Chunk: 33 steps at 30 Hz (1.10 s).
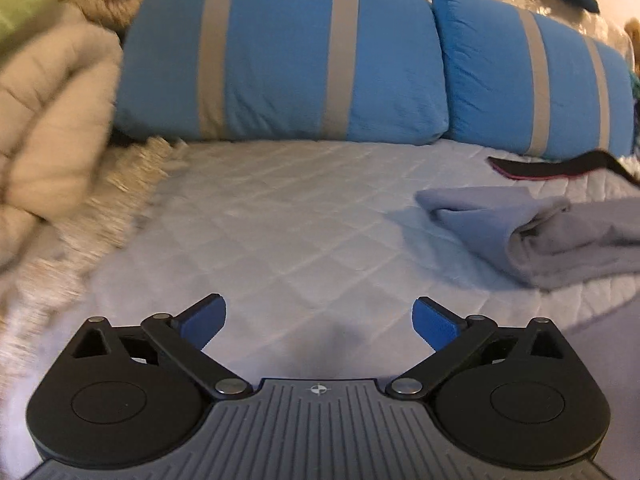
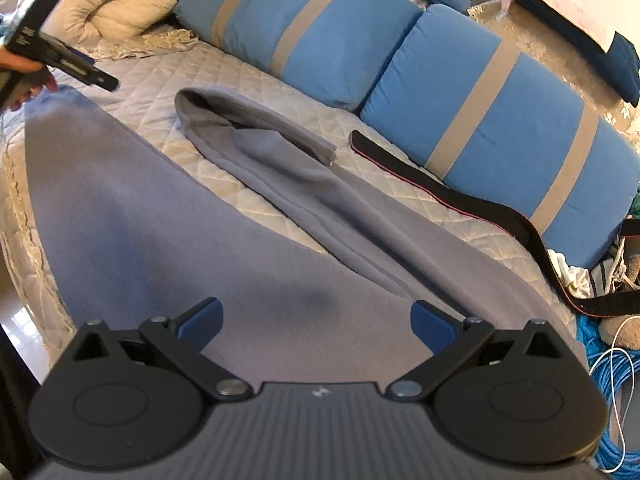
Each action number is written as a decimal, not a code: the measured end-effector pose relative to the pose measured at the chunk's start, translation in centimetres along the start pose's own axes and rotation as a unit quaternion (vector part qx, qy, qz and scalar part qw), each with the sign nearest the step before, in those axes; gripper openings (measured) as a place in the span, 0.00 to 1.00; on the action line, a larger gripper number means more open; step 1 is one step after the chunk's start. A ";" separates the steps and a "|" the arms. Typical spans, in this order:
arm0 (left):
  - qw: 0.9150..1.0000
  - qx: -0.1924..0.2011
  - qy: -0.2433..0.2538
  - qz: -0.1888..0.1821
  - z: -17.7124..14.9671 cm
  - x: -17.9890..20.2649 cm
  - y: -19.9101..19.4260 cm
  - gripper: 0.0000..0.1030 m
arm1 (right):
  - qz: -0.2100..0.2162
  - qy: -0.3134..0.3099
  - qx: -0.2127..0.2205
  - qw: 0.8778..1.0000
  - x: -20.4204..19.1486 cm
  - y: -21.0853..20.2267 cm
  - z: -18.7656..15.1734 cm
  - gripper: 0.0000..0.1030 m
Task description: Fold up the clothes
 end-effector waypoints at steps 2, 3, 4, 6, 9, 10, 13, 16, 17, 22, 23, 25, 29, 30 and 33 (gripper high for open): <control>1.000 0.003 -0.015 -0.014 -0.2 0.6 1.6 0.99 | -0.004 0.003 -0.001 1.000 0.2 0.0 -0.1 1.00; 1.000 -0.001 -0.020 -0.006 -0.6 0.6 2.4 0.99 | -0.006 0.006 -0.001 1.000 0.4 0.0 -0.1 1.00; 1.000 -0.009 -0.022 0.010 -1.1 0.4 3.2 0.99 | -0.008 0.009 0.000 1.000 0.5 0.0 0.0 1.00; 0.999 0.005 0.003 0.036 -1.7 0.8 3.4 1.00 | -0.010 0.014 0.001 1.000 0.7 0.0 0.0 1.00; 0.999 0.012 0.010 0.052 -2.2 1.1 2.8 1.00 | -0.012 0.020 0.003 1.000 1.0 -0.1 0.1 1.00; 0.999 0.013 0.009 0.052 -2.2 1.1 2.7 1.00 | -0.013 0.020 0.003 1.000 1.1 0.0 0.1 1.00; 0.999 0.012 0.005 0.049 -2.1 1.0 2.8 1.00 | -0.017 0.021 0.004 1.000 1.3 -0.1 0.0 1.00; 0.999 0.011 0.001 0.046 -2.1 0.9 2.8 1.00 | -0.021 0.023 0.007 0.999 1.6 -0.2 0.0 1.00; 0.999 0.011 0.001 0.046 -2.0 0.9 2.8 1.00 | -0.024 0.024 0.008 0.999 1.7 -0.2 0.1 1.00; 0.999 0.011 0.002 0.046 -1.9 0.9 2.9 1.00 | -0.029 0.030 0.011 0.999 1.8 -0.3 0.4 1.00; 0.999 0.011 0.002 0.046 -1.9 0.9 2.9 1.00 | -0.029 0.031 0.012 0.999 1.8 -0.4 0.5 1.00; 0.999 0.011 0.002 0.047 -1.9 1.0 2.9 1.00 | -0.028 0.033 0.015 0.999 1.7 -0.5 0.7 1.00; 0.999 0.011 0.002 0.047 -1.9 1.0 2.9 1.00 | -0.030 0.034 0.017 0.999 1.8 -0.6 0.6 1.00; 0.999 0.011 0.002 0.047 -1.9 1.0 2.9 1.00 | -0.032 0.034 0.017 0.999 1.9 -0.6 0.6 1.00; 0.999 0.011 0.002 0.047 -1.9 1.0 2.9 1.00 | -0.036 0.040 0.016 0.998 2.3 -0.7 0.4 1.00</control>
Point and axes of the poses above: each gripper's, at about its wrist camera, not at the fingertips, and y roughly the way its jaws point, x to its right, z to its top, the point moved 7 cm from there along y, roughly the way its jaws point
